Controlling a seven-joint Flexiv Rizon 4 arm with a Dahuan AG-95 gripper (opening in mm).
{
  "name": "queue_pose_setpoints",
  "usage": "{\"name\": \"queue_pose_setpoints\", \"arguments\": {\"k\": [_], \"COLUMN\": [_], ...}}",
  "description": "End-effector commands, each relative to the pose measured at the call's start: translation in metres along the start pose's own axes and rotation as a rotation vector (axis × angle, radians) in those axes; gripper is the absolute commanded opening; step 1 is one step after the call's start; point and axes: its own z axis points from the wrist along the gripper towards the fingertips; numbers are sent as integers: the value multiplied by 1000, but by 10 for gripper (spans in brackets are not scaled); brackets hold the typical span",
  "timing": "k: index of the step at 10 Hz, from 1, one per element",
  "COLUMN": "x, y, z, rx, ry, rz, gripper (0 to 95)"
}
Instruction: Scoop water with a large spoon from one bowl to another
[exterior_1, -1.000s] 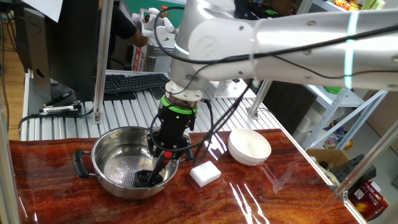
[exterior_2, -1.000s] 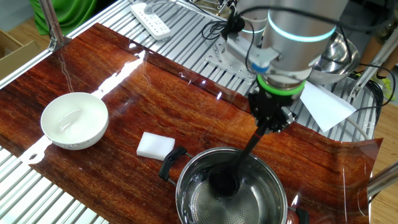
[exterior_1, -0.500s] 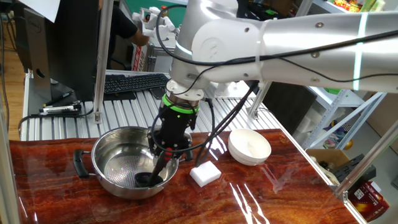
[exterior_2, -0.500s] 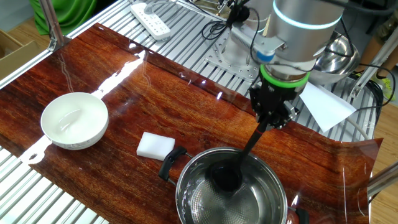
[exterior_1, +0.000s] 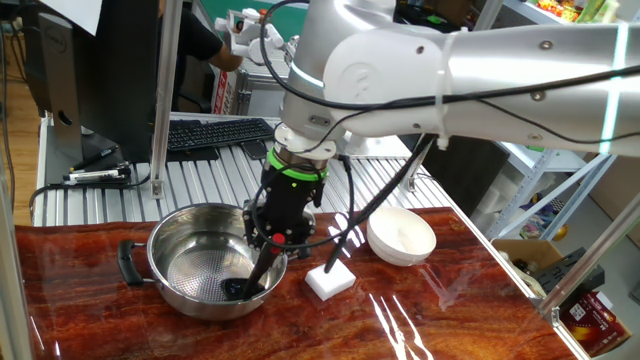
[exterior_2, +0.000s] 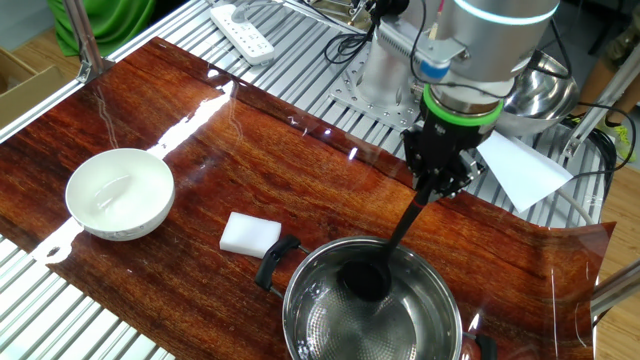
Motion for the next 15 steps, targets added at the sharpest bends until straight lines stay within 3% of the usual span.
{"name": "queue_pose_setpoints", "arguments": {"k": [1, 5, 11, 15], "x": [1, 3, 3, -13], "y": [-1, -4, -5, 0], "z": [-2, -7, -11, -19], "rx": [4, -4, -3, -7], "ry": [-4, -40, -67, -62], "rz": [3, 11, 20, 35], "gripper": [0, 0, 0, 0]}}
